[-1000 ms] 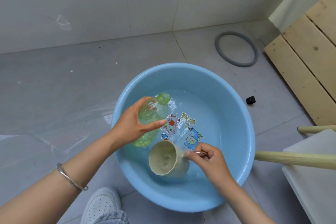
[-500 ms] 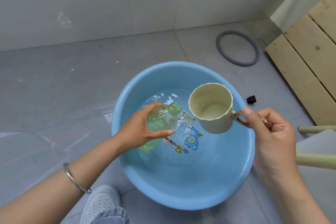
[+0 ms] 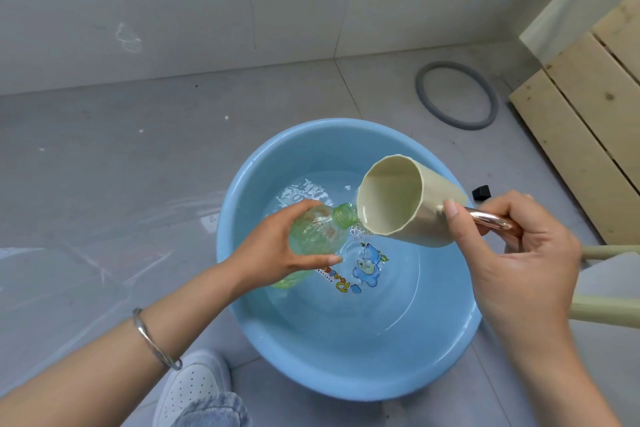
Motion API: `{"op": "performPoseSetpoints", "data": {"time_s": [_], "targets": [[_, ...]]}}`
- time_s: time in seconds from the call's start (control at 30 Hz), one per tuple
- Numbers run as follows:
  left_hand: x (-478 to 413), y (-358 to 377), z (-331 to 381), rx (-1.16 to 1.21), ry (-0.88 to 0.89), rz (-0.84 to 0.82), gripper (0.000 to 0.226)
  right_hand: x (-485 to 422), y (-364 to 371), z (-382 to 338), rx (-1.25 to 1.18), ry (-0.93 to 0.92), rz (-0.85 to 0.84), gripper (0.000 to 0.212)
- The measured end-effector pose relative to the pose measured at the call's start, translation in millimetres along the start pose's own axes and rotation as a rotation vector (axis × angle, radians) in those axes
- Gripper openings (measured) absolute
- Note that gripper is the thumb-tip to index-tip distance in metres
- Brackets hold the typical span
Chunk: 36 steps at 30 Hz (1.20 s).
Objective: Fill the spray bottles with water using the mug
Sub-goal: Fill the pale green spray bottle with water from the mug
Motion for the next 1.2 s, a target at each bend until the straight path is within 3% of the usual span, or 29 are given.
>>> {"op": "performPoseSetpoints", "data": {"time_s": [1.2], "targets": [[3.3, -0.9, -0.9, -0.019, -0.035, 0.007, 0.067, 19.5, -9.4, -87.5, 0.511, -0.723, 0.225, 0.034]]}}
Point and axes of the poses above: each hand's wrist, its own x-axis away from the middle knuckle, its own y-axis out of the palm, z = x × y, the point moved 9 cm from there along -x, towards the middle knuckle, and after that the axes turned 13 degrees about x, right-handed, at the moved point
